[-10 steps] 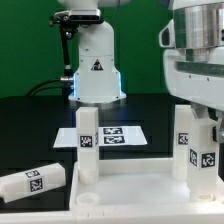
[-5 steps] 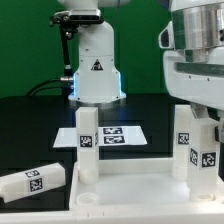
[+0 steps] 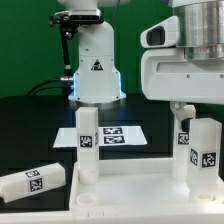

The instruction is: Assemble desk

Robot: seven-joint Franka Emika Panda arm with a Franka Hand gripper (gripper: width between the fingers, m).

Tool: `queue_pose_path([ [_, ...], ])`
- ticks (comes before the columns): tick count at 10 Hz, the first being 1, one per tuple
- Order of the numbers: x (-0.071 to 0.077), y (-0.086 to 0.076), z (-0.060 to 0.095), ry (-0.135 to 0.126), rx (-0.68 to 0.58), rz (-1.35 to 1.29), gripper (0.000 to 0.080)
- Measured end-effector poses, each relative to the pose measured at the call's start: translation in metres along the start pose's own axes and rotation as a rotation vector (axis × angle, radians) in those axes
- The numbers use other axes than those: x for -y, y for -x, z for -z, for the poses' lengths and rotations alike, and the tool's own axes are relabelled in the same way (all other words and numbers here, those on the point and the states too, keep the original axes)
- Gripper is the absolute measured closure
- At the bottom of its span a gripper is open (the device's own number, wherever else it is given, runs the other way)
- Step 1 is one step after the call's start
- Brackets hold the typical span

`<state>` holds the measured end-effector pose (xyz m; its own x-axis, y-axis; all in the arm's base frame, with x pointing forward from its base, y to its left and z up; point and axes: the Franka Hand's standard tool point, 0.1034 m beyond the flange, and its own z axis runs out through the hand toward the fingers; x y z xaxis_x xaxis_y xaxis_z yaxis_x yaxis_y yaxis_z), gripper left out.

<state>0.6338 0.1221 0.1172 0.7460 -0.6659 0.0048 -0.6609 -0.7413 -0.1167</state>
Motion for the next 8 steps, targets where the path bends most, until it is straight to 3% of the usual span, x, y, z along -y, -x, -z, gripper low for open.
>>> queue_pose_path([
  [1,-0.0006,-0.0009,0.0003,0.006,-0.005,0.101,0.0153],
  [2,-0.0013,-0.0027,0.0016,0.041,-0.027,0.351,0.015],
  [3,0.0008,0.0009,0.0009,0.058,-0.027,0.589,0.015],
  [7,0.0005,0.0013,0.0002,0.059,-0.023,0.624,0.0155],
  [8,0.0005,0.0014,0.0001,0.058,-0.024,0.574,0.0323],
])
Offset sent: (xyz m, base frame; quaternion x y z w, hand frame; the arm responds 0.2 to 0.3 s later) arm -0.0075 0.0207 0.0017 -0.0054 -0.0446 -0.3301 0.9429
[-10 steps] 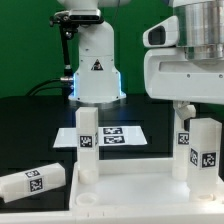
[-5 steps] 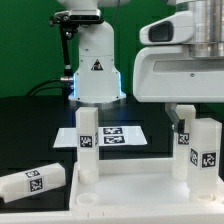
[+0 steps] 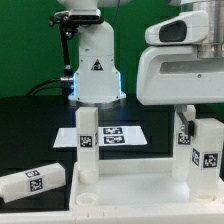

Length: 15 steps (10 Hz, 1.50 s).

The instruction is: Assemble desk

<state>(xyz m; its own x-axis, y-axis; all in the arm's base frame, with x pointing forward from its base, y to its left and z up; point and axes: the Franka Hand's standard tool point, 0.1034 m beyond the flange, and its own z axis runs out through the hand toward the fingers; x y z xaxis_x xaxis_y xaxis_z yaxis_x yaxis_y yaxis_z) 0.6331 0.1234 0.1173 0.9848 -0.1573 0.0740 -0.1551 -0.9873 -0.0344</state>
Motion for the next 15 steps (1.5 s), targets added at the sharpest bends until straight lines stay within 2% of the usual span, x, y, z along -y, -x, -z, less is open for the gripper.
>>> queue_pose_path([
  [1,-0.0005,-0.0001,0.0,0.001,0.0,-0.063,0.0505],
  [4,-0.0039,-0.0014,0.001,0.005,-0.005,-0.497,0.0511],
  [5,-0.0039,-0.001,-0.0004,-0.005,0.0,-0.635,0.0511],
  [6,-0.0028,0.0008,-0.0028,-0.036,0.02,-0.858,0.0511],
  [7,-0.0036,0.0,-0.0021,-0.05,0.041,-0.967,0.0511],
  [10,-0.0028,-0.0006,-0.0015,-0.047,0.048,-1.113,0.0511],
  [11,-0.0037,-0.0021,-0.0014,-0.063,0.057,-1.225,0.0511],
  [12,-0.0073,-0.0049,-0.0019,-0.096,0.067,-1.394,0.0511],
  [13,-0.0072,-0.0043,-0.0024,-0.105,0.06,-1.416,0.0511],
  [14,-0.007,-0.004,-0.0032,-0.105,0.06,-1.394,0.0431],
  [15,-0.0074,-0.0042,-0.0032,-0.102,0.053,-1.336,0.0431],
])
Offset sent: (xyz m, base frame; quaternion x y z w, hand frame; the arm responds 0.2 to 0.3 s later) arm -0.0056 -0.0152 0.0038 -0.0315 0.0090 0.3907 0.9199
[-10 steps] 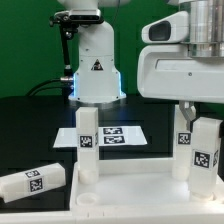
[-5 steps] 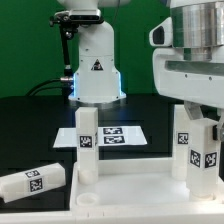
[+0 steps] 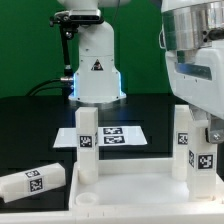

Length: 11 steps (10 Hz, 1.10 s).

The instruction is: Assemble desk

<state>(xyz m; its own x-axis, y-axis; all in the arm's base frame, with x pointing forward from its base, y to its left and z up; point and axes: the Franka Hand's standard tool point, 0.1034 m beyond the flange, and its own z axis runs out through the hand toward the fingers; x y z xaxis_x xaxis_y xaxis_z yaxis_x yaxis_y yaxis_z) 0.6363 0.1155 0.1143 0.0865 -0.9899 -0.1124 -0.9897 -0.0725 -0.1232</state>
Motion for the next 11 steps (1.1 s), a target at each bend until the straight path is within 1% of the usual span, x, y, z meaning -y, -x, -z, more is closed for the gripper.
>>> queue_pose_path([
  [1,0.0,-0.001,0.0,0.002,-0.005,0.175,0.0295],
  [2,-0.001,-0.002,-0.001,0.005,-0.007,0.378,0.0182],
  [3,-0.001,0.0,-0.001,0.005,-0.006,0.522,0.016],
  [4,-0.001,0.002,-0.001,0.013,-0.011,0.646,0.016],
  [6,-0.001,-0.002,-0.001,0.015,-0.014,0.761,0.0151],
  [7,0.0,-0.004,0.0,0.021,-0.021,0.878,0.0151],
  [8,0.004,-0.007,0.004,0.033,-0.036,1.081,0.0151],
  [9,0.012,-0.008,0.011,0.042,-0.052,1.282,0.0151],
  [10,0.011,-0.005,0.01,0.041,-0.047,1.301,0.0151],
  [11,0.01,-0.007,0.009,0.042,-0.048,1.224,0.027],
])
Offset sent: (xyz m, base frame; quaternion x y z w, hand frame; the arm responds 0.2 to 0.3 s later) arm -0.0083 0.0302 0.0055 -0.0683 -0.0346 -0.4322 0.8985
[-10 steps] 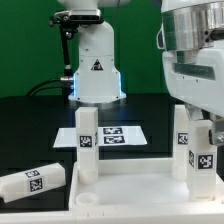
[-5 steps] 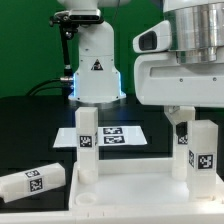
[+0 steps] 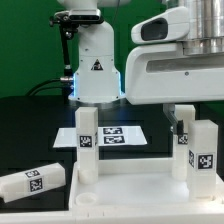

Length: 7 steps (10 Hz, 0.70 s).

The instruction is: Assemble desk

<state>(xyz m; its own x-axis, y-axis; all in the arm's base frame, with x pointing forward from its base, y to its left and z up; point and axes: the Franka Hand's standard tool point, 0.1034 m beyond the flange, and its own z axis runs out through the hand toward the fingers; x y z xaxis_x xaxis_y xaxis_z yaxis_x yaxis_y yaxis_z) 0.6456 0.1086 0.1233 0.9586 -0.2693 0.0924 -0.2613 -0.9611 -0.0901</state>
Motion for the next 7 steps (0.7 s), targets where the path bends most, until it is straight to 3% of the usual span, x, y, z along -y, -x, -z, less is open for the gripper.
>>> queue_pose_path([
  [1,-0.001,-0.001,0.0,0.003,-0.001,0.009,0.0404],
  [2,-0.001,-0.001,0.0,0.001,0.0,-0.064,0.0404],
  [3,-0.002,-0.001,0.0,0.002,0.0,-0.15,0.0514],
  [5,-0.004,-0.001,-0.001,0.008,-0.002,-0.345,0.0514],
  [7,-0.011,0.001,-0.001,-0.01,-0.01,-0.81,0.0514],
])
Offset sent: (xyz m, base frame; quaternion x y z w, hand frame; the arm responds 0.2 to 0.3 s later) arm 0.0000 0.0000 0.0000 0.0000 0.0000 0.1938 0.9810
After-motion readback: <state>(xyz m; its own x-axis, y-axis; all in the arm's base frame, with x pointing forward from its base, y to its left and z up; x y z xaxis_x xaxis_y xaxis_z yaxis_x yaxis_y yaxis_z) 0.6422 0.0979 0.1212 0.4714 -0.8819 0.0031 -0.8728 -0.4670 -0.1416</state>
